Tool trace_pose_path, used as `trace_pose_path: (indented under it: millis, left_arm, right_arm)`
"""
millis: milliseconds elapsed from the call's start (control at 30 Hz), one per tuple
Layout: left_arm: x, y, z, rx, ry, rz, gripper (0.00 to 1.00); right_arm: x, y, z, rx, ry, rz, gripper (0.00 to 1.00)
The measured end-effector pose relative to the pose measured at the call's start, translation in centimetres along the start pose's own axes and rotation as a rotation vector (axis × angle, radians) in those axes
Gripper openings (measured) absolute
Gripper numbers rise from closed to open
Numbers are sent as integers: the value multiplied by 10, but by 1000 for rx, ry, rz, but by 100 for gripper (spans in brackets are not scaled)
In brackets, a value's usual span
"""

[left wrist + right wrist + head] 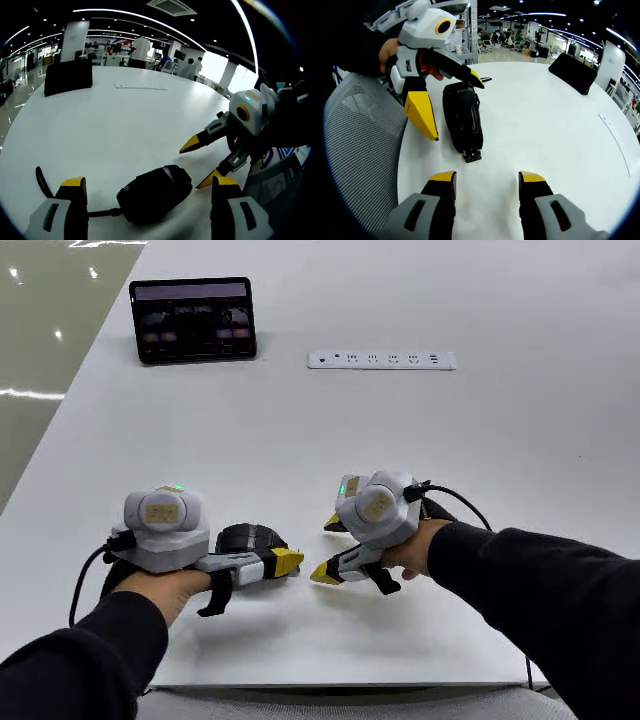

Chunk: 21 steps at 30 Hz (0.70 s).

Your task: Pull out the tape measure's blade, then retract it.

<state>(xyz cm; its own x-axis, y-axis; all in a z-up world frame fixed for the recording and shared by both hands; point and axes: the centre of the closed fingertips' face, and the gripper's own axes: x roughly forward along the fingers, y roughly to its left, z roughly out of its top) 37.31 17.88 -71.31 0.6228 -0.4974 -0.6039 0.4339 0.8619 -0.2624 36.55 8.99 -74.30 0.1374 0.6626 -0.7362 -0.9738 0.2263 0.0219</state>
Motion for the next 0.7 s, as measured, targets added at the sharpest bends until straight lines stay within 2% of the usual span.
trace_pose_path:
  millis: [100, 167, 267, 333, 467, 567, 700]
  left_arm:
    - [-10, 1, -1, 22, 2, -19, 100]
    - [-18, 0, 3, 34, -36, -59, 97]
    - [-28, 7, 6, 71, -62, -53, 96]
    - [-34, 12, 3, 80, -50, -48, 97]
    - [-47, 25, 2, 78, -55, -44, 100]
    - [-57, 30, 2, 88, -57, -41, 100]
    - [-68, 36, -2, 118, -45, -44, 100]
  right_arm:
    - [-10, -3, -2, 31, -18, -19, 52]
    - [-19, -5, -5, 33, -26, -35, 54]
    - [-34, -12, -8, 50, -47, -66, 57]
    - [-47, -15, -13, 59, -62, -81, 58]
    - [-75, -22, -28, 66, -73, -137, 64]
    - [-94, -25, -38, 84, -91, -169, 68]
    - [-117, -23, -53, 124, -94, -188, 72]
